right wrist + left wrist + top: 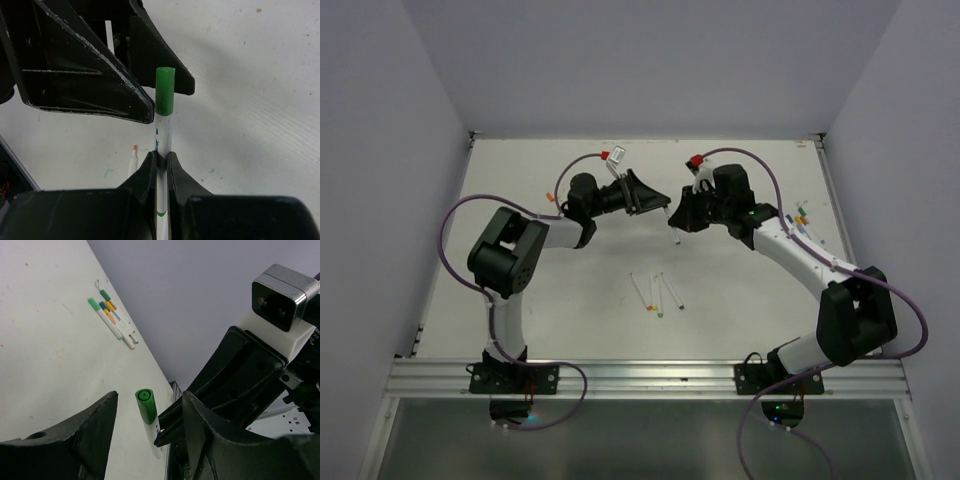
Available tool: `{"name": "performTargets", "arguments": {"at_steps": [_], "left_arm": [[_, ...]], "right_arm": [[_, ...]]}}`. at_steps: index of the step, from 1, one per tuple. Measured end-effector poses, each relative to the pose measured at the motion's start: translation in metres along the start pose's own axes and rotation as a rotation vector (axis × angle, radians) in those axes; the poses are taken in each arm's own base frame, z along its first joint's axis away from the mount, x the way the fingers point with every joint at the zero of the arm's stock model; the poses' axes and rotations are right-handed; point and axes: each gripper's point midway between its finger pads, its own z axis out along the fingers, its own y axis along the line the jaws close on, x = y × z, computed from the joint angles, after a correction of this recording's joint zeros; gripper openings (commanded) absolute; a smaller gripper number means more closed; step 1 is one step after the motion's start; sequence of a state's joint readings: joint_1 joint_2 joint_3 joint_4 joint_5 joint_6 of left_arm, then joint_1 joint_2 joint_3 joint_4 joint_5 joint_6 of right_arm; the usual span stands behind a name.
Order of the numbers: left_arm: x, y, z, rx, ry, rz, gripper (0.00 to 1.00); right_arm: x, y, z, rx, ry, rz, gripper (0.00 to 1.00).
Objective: Open the pen caps
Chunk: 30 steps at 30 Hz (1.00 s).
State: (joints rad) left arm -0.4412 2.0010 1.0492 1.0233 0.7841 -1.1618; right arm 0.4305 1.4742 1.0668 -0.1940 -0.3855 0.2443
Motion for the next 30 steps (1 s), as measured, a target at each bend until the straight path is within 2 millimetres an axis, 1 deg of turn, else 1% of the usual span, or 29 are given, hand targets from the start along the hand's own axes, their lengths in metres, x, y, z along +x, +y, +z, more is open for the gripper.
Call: {"name": "performTargets", "arguments": {"at_steps": [2, 3, 4, 6, 7, 8, 9, 10, 12, 13, 14, 15, 16, 19, 22, 23, 24, 25, 26, 27, 28, 30], "left_arm": [[0.0, 0.0, 0.0, -0.001, -0.003, 0.0, 0.55], [-0.001, 0.0, 0.0, -0.002, -0.003, -0.001, 0.51], [-0.001, 0.0, 0.0, -0.002, -0.004, -0.002, 0.45], [-0.001, 0.0, 0.0, -0.003, -0.004, -0.003, 0.38], [-0.001, 0.0, 0.0, -0.003, -0.005, -0.002, 0.28], [-0.001, 0.0, 0.0, -0.004, -0.005, -0.005, 0.22], [-0.001, 0.0, 0.0, -0.003, -0.005, -0.005, 0.03], [-0.001, 0.0, 0.0, -0.003, -0.005, -0.011, 0.0], [0.0, -0.003, 0.001, 0.01, -0.003, -0.005, 0.0], [0.0, -0.004, 0.001, 0.013, -0.002, -0.008, 0.0], [0.0, -0.005, 0.001, 0.015, -0.001, -0.015, 0.0], [0.0, -0.006, 0.001, 0.018, -0.001, -0.017, 0.0], [-0.001, -0.008, 0.001, 0.023, -0.003, -0.016, 0.0], [-0.001, -0.011, 0.001, 0.036, -0.005, -0.021, 0.0], [-0.003, -0.016, 0.002, 0.052, -0.012, -0.022, 0.0], [-0.004, -0.017, 0.002, 0.057, -0.013, -0.023, 0.0], [-0.004, -0.019, 0.002, 0.063, -0.014, -0.024, 0.0], [-0.005, -0.02, 0.002, 0.068, -0.016, -0.026, 0.0], [-0.005, -0.021, 0.001, 0.071, -0.017, -0.028, 0.0], [-0.005, -0.022, 0.001, 0.074, -0.018, -0.028, 0.0], [-0.006, -0.023, 0.002, 0.075, -0.02, -0.028, 0.0], [-0.009, -0.021, 0.002, 0.066, -0.04, -0.034, 0.0]], "right_arm": [[0.001, 0.002, 0.001, -0.003, 0.002, 0.001, 0.0], [0.001, 0.003, 0.001, -0.005, 0.002, 0.0, 0.0], [0.001, 0.003, 0.001, -0.006, 0.003, 0.001, 0.0], [0.001, 0.004, 0.001, -0.008, 0.003, 0.003, 0.0], [0.001, 0.005, 0.001, -0.01, 0.003, 0.002, 0.0], [0.001, 0.006, 0.002, -0.011, 0.002, 0.001, 0.0], [0.001, 0.006, 0.002, -0.012, 0.001, 0.0, 0.0], [0.001, 0.007, 0.002, -0.012, 0.001, -0.002, 0.08], [0.001, 0.007, 0.003, -0.002, 0.0, -0.001, 0.35], [0.001, 0.007, 0.004, 0.005, -0.002, 0.002, 0.56], [0.001, 0.008, 0.005, 0.006, -0.005, 0.006, 0.68], [0.001, 0.009, 0.005, 0.005, -0.006, 0.003, 0.75], [0.001, 0.009, 0.005, 0.008, -0.008, 0.003, 0.93], [0.002, 0.009, 0.007, 0.011, -0.008, 0.009, 0.99], [0.004, 0.008, 0.01, 0.006, -0.022, 0.013, 0.99], [0.006, 0.007, 0.011, 0.005, -0.026, 0.015, 0.98], [0.01, 0.006, 0.012, 0.005, -0.025, 0.02, 0.92], [0.017, 0.003, 0.013, 0.008, -0.014, 0.028, 0.66], [0.02, 0.003, 0.014, 0.009, -0.009, 0.031, 0.48], [0.023, 0.002, 0.014, 0.009, -0.003, 0.036, 0.25], [0.023, 0.003, 0.014, 0.006, -0.002, 0.036, 0.0], [0.021, 0.012, 0.015, -0.03, -0.007, 0.032, 0.0]]}}
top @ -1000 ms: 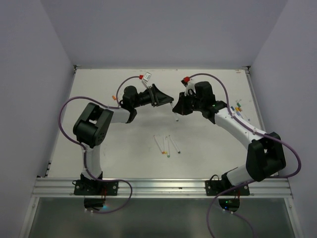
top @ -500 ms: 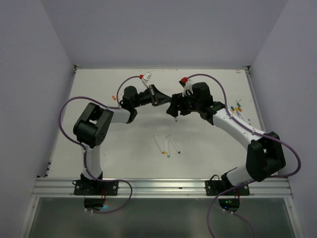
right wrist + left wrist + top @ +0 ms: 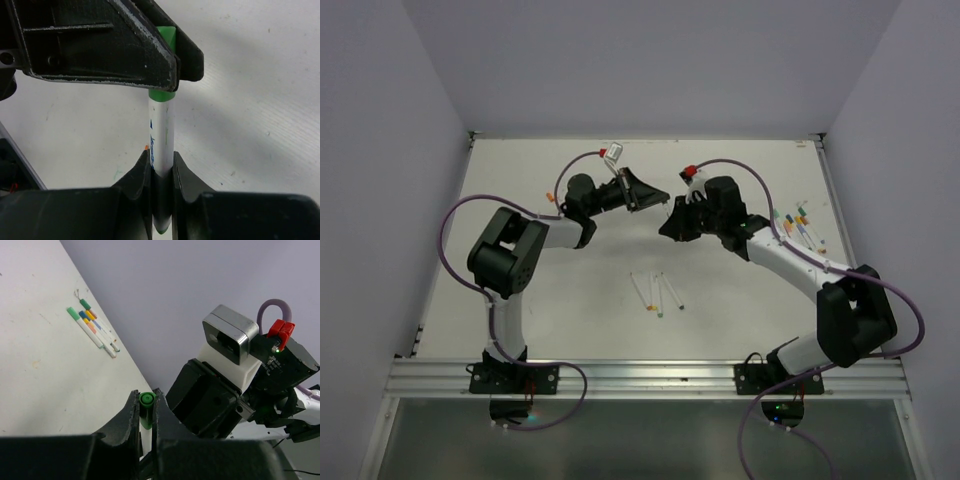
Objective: Open the pen caps
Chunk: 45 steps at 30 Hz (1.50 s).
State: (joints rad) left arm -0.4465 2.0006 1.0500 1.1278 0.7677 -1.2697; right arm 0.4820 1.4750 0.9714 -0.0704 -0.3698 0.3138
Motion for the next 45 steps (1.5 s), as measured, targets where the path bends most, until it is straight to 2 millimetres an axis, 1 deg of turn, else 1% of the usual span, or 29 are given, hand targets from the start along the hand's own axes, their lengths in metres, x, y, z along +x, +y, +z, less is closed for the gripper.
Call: {"name": "performTargets", "arguments": {"at_steps": [2, 9, 14, 15, 16, 17, 18, 19, 20, 21, 22, 23, 25, 28, 30, 32, 34, 37, 42, 44, 45], "left_arm": [[-0.001, 0.0, -0.001, -0.001, -0.001, -0.002, 0.0], [-0.004, 0.003, 0.006, -0.052, -0.007, -0.006, 0.0], [-0.007, 0.003, 0.008, -0.043, 0.055, -0.039, 0.0], [-0.013, 0.006, 0.009, -0.05, 0.04, -0.043, 0.0], [-0.032, 0.012, 0.011, -0.071, -0.012, -0.035, 0.0], [-0.057, 0.019, 0.008, -0.097, -0.075, -0.023, 0.0], [-0.084, 0.025, 0.0, -0.123, -0.141, -0.011, 0.0], [-0.113, 0.032, -0.013, -0.153, -0.214, 0.002, 0.0], [-0.13, 0.035, -0.023, -0.169, -0.26, 0.012, 0.0], [-0.151, 0.039, -0.036, -0.188, -0.312, 0.025, 0.0], [-0.166, 0.044, -0.046, -0.211, -0.347, 0.035, 0.0], [-0.176, 0.049, -0.053, -0.24, -0.364, 0.042, 0.0], [-0.185, 0.061, -0.056, -0.322, -0.362, 0.064, 0.0], [-0.179, 0.085, -0.053, -0.489, -0.318, 0.097, 0.0], [-0.167, 0.104, -0.056, -0.624, -0.27, 0.11, 0.0], [-0.155, 0.119, -0.063, -0.725, -0.224, 0.125, 0.0], [-0.141, 0.138, -0.077, -0.84, -0.179, 0.136, 0.0], [-0.127, 0.162, -0.103, -0.983, -0.127, 0.143, 0.0], [-0.113, 0.189, -0.13, -1.122, -0.073, 0.143, 0.0], [-0.107, 0.197, -0.138, -1.163, -0.057, 0.137, 0.0], [-0.105, 0.201, -0.142, -1.182, -0.048, 0.139, 0.0]], "right_arm": [[0.0, 0.004, 0.001, 0.0, -0.005, -0.009, 0.0], [0.002, -0.002, -0.003, 0.082, -0.034, -0.019, 0.0], [0.003, 0.0, -0.004, 0.104, -0.101, -0.006, 0.0], [0.007, 0.0, -0.006, 0.11, -0.101, -0.002, 0.0], [0.023, 0.0, -0.01, 0.107, -0.068, 0.006, 0.0], [0.041, 0.002, -0.014, 0.104, -0.028, 0.013, 0.0], [0.06, 0.004, -0.018, 0.103, 0.019, 0.019, 0.0], [0.075, 0.006, -0.021, 0.095, 0.057, 0.023, 0.0], [0.087, 0.007, -0.024, 0.095, 0.09, 0.031, 0.0], [0.093, 0.007, -0.027, 0.1, 0.11, 0.038, 0.0], [0.096, 0.006, -0.029, 0.108, 0.12, 0.043, 0.0], [0.097, 0.003, -0.03, 0.123, 0.124, 0.046, 0.0], [0.099, -0.004, -0.035, 0.172, 0.139, 0.042, 0.0], [0.097, -0.017, -0.039, 0.262, 0.197, 0.014, 0.0], [0.091, -0.026, -0.034, 0.316, 0.224, -0.009, 0.0], [0.094, -0.034, -0.032, 0.353, 0.246, -0.024, 0.0], [0.103, -0.043, -0.034, 0.391, 0.282, -0.031, 0.0], [0.11, -0.051, -0.034, 0.427, 0.309, -0.037, 0.0], [0.128, -0.06, -0.034, 0.449, 0.356, -0.04, 0.01], [0.139, -0.062, -0.035, 0.457, 0.38, -0.043, 0.03], [0.143, -0.063, -0.036, 0.46, 0.391, -0.047, 0.07]]}}
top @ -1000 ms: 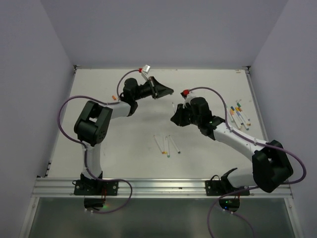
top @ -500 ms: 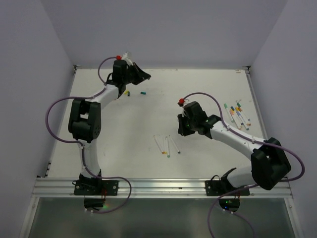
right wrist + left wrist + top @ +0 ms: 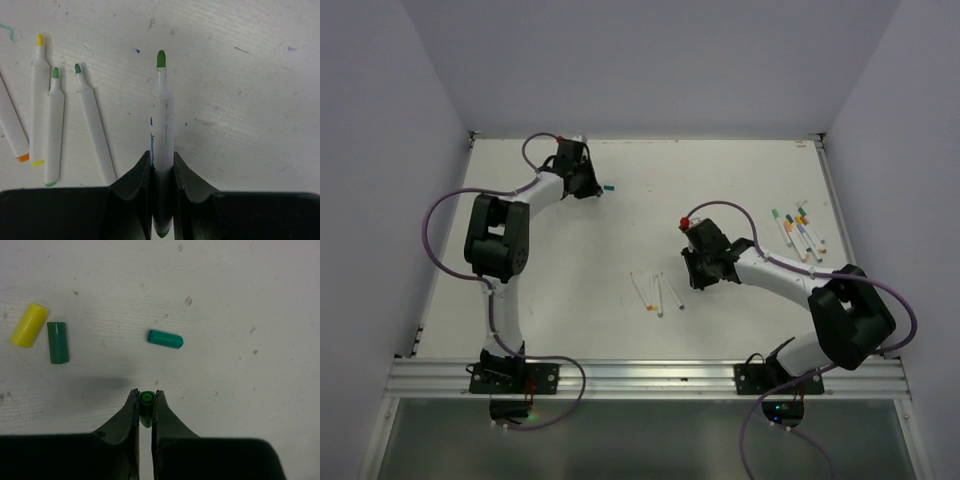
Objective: Open the pen caps
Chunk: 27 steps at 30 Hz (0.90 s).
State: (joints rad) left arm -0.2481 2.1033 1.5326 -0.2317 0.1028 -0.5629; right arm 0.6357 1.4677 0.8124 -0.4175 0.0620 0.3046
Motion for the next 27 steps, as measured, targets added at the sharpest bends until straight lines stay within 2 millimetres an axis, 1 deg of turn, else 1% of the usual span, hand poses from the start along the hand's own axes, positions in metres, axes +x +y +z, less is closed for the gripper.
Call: {"name": "performTargets", "arguments": {"at_steps": [5, 6, 8, 9, 11, 12, 14, 15, 19, 20, 21, 22, 23, 24, 25, 26, 27], "left_arm": [[0.012, 0.018, 0.014, -0.076, 0.044, 0.02, 0.0], [0.013, 0.022, 0.016, -0.088, 0.049, 0.025, 0.0], [0.013, 0.025, 0.019, -0.104, 0.052, 0.029, 0.0], [0.011, 0.028, 0.019, -0.118, 0.046, 0.034, 0.0], [0.009, 0.031, 0.02, -0.136, 0.043, 0.044, 0.0], [0.008, 0.033, 0.02, -0.144, 0.043, 0.046, 0.0], [0.006, 0.035, 0.02, -0.153, 0.04, 0.051, 0.0], [0.006, 0.036, 0.021, -0.157, 0.04, 0.053, 0.03], [0.005, 0.037, 0.021, -0.16, 0.039, 0.063, 0.15], [0.005, 0.037, 0.021, -0.159, 0.039, 0.066, 0.25], [0.005, 0.038, 0.021, -0.159, 0.038, 0.069, 0.28], [0.005, 0.037, 0.021, -0.155, 0.033, 0.069, 0.3], [0.004, 0.037, 0.02, -0.153, 0.031, 0.068, 0.36], [0.006, 0.038, 0.018, -0.153, 0.032, 0.067, 0.39], [0.006, 0.038, 0.016, -0.153, 0.032, 0.068, 0.42], [0.006, 0.038, 0.013, -0.153, 0.032, 0.068, 0.47], [0.005, 0.037, 0.01, -0.152, 0.028, 0.071, 0.5]], "right_arm": [[0.015, 0.009, 0.005, -0.001, 0.035, -0.037, 0.09], [0.017, 0.011, 0.005, -0.001, 0.038, -0.046, 0.13], [0.021, 0.015, 0.006, 0.002, 0.04, -0.061, 0.18], [0.022, 0.017, 0.006, 0.004, 0.041, -0.066, 0.25], [0.025, 0.02, 0.009, 0.005, 0.049, -0.074, 0.33], [0.026, 0.021, 0.011, 0.009, 0.052, -0.075, 0.42], [0.024, 0.022, 0.012, 0.011, 0.045, -0.068, 0.5], [0.023, 0.023, 0.013, 0.01, 0.043, -0.064, 0.57], [0.022, 0.024, 0.012, 0.014, 0.038, -0.067, 0.62], [0.022, 0.024, 0.012, 0.019, 0.037, -0.067, 0.65], [0.021, 0.023, 0.011, 0.025, 0.034, -0.068, 0.72], [0.02, 0.022, 0.009, 0.032, 0.026, -0.068, 0.84], [0.018, 0.022, 0.005, 0.037, 0.017, -0.063, 0.99], [0.013, 0.02, 0.0, 0.048, -0.004, -0.062, 0.99], [0.005, 0.017, -0.009, 0.06, -0.036, -0.061, 0.99], [-0.005, 0.015, -0.018, 0.071, -0.074, -0.056, 0.99], [-0.014, 0.014, -0.026, 0.075, -0.107, -0.048, 0.99]]}}
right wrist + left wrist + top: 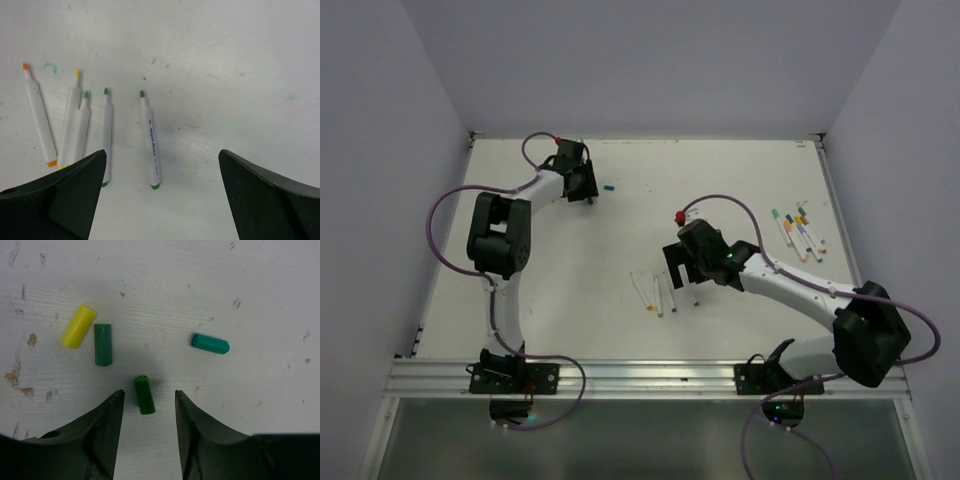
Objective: Open the pen caps
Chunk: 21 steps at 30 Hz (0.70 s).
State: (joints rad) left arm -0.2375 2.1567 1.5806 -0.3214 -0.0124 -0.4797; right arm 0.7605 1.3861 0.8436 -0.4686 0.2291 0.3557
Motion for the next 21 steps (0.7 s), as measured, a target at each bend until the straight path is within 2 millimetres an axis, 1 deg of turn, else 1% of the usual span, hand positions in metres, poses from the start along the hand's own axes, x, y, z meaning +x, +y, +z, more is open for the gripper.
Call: {"name": "performTargets", "arguments": {"at_steps": [1, 3, 5, 6, 8, 9, 10, 11, 12, 13, 14, 16, 18, 20, 21], "left_arm": [[-0.002, 0.0, -0.003, 0.002, -0.006, 0.0, 0.55], [-0.008, -0.003, -0.01, 0.011, -0.022, 0.002, 0.6], [-0.017, -0.008, -0.019, 0.026, -0.049, 0.0, 0.63], [-0.023, -0.011, -0.025, 0.037, -0.067, -0.001, 0.63], [-0.031, -0.017, -0.037, 0.063, -0.095, -0.007, 0.63], [-0.035, -0.02, -0.042, 0.08, -0.111, -0.009, 0.63], [-0.039, -0.024, -0.048, 0.1, -0.126, -0.014, 0.63], [-0.044, -0.029, -0.054, 0.125, -0.146, -0.018, 0.63], [-0.047, -0.035, -0.06, 0.154, -0.163, -0.024, 0.63], [-0.049, -0.039, -0.066, 0.181, -0.178, -0.031, 0.63], [-0.051, -0.044, -0.071, 0.209, -0.19, -0.042, 0.63], [-0.054, -0.053, -0.079, 0.264, -0.214, -0.052, 0.63], [-0.055, -0.062, -0.086, 0.32, -0.237, -0.06, 0.63], [-0.055, -0.069, -0.089, 0.368, -0.249, -0.067, 0.63], [-0.053, -0.072, -0.09, 0.39, -0.251, -0.069, 0.63]], "right_arm": [[-0.016, -0.006, -0.009, 0.023, -0.054, 0.012, 0.99], [-0.047, -0.025, -0.026, 0.092, -0.161, 0.045, 0.98], [-0.072, -0.053, -0.039, 0.152, -0.236, 0.081, 0.98], [-0.081, -0.073, -0.043, 0.187, -0.256, 0.114, 0.98], [-0.094, -0.124, -0.048, 0.279, -0.27, 0.206, 0.99], [-0.097, -0.147, -0.049, 0.328, -0.265, 0.248, 0.98], [-0.1, -0.175, -0.049, 0.394, -0.257, 0.291, 0.95], [-0.101, -0.202, -0.047, 0.46, -0.236, 0.323, 0.94], [-0.101, -0.225, -0.043, 0.515, -0.215, 0.347, 0.92], [-0.097, -0.241, -0.036, 0.547, -0.183, 0.359, 0.9], [-0.092, -0.251, -0.028, 0.568, -0.15, 0.361, 0.87], [-0.074, -0.264, -0.007, 0.587, -0.059, 0.345, 0.85], [-0.059, -0.265, 0.014, 0.56, 0.014, 0.321, 0.75], [-0.053, -0.264, 0.031, 0.523, 0.056, 0.307, 0.68], [-0.054, -0.264, 0.038, 0.504, 0.066, 0.304, 0.67]]}}
